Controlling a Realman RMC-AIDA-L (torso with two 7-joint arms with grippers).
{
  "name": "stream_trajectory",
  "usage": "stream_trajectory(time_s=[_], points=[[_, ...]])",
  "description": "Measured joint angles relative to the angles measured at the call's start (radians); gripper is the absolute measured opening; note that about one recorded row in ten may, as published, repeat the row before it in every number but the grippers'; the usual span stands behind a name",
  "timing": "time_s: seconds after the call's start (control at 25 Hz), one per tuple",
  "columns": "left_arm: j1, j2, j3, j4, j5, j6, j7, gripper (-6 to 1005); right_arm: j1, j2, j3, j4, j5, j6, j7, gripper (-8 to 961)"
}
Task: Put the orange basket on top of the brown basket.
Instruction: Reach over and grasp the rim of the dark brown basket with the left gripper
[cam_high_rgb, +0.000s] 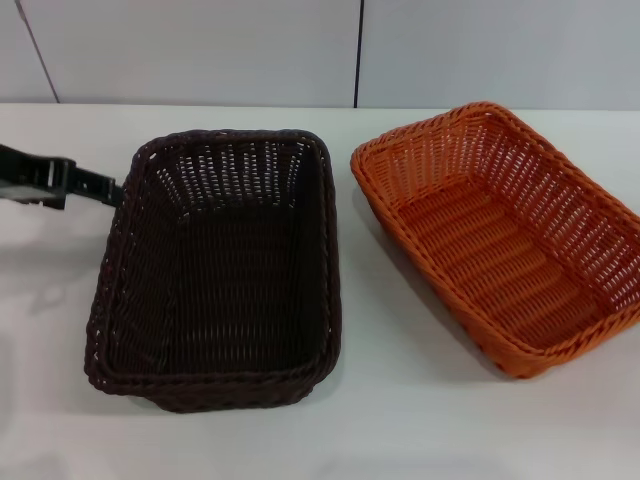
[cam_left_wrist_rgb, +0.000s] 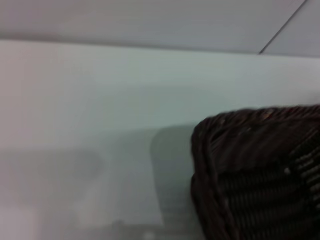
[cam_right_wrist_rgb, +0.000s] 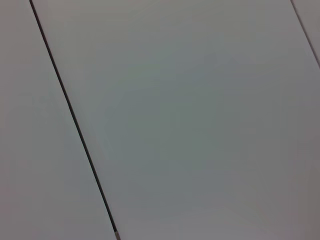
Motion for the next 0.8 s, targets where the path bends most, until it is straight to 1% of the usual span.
stream_trajectory(time_s=[0.24,0.32,0.36,0.6,0.8], points=[[-0.011,-0.032,0.007,0.029,0.051,0.029,0.002,827,0.002,-0.001,0.0,0.001,0.0,0.0,0.0,837],[-0.016,-0.039,0.008,0.05,0.053,0.047,0.007,827,0.002,-0.001,0.0,0.002,0.0,0.0,0.0,838],[-0.023,-0.043,0.01,0.08,0.054,0.064,0.012,827,0.002,-0.001,0.0,0.002,0.0,0.0,0.0,838],[-0.034,-0.048,0.012,0.142,0.055,0.098,0.026,828,0.002,-0.001,0.0,0.003,0.0,0.0,0.0,837],[-0.035,-0.049,0.024,0.16,0.058,0.12,0.027,828,0.002,-0.001,0.0,0.003,0.0,0.001,0.0,837]])
